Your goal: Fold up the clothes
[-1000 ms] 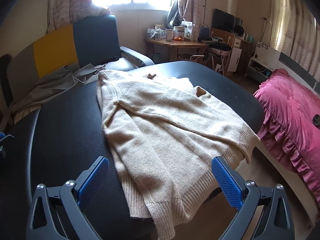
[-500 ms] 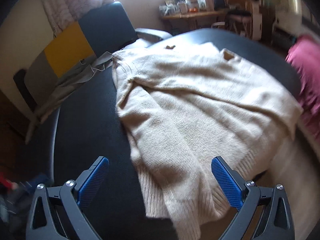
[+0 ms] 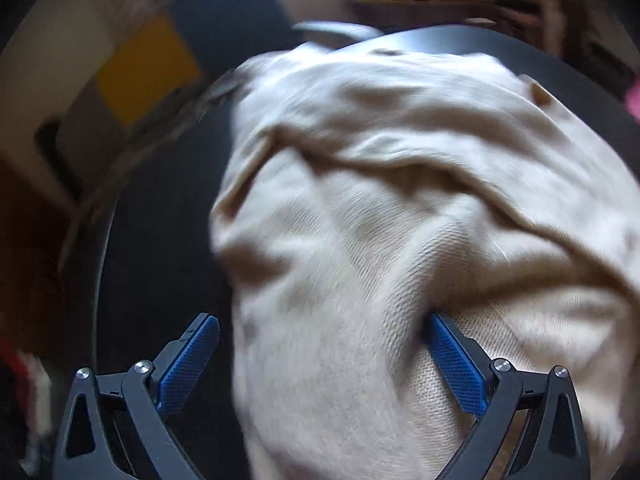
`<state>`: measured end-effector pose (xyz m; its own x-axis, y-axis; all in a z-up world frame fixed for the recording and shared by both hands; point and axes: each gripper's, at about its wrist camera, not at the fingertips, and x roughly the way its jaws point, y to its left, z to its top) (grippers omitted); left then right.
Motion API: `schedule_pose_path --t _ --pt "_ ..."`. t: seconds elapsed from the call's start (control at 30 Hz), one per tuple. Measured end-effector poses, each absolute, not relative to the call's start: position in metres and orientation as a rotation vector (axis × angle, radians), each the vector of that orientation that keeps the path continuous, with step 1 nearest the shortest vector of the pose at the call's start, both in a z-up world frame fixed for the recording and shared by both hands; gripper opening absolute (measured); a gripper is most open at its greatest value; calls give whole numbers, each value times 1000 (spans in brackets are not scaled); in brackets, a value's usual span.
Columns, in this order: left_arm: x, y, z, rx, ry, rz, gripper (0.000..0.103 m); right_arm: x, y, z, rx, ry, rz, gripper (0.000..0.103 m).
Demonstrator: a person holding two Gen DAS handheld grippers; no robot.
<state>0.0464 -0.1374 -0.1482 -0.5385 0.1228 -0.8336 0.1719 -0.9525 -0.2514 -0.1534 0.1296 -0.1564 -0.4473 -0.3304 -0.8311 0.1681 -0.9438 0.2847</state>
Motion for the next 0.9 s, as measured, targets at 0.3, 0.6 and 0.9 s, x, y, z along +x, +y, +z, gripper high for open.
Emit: schedule_pose_path --t 0.3,0.6,0.9 --pt "65 -152 -106 1395 556 -2818 67 -106 27 -159 1379 67 -2172 103" --pt "-44 -65 -38 1562 477 -3169 68 -106 94 -141 1360 -328 -2097 103" --pt "-137 56 -104 2076 588 -3047 68 -123 254 -130 1278 -747 -2470 103"
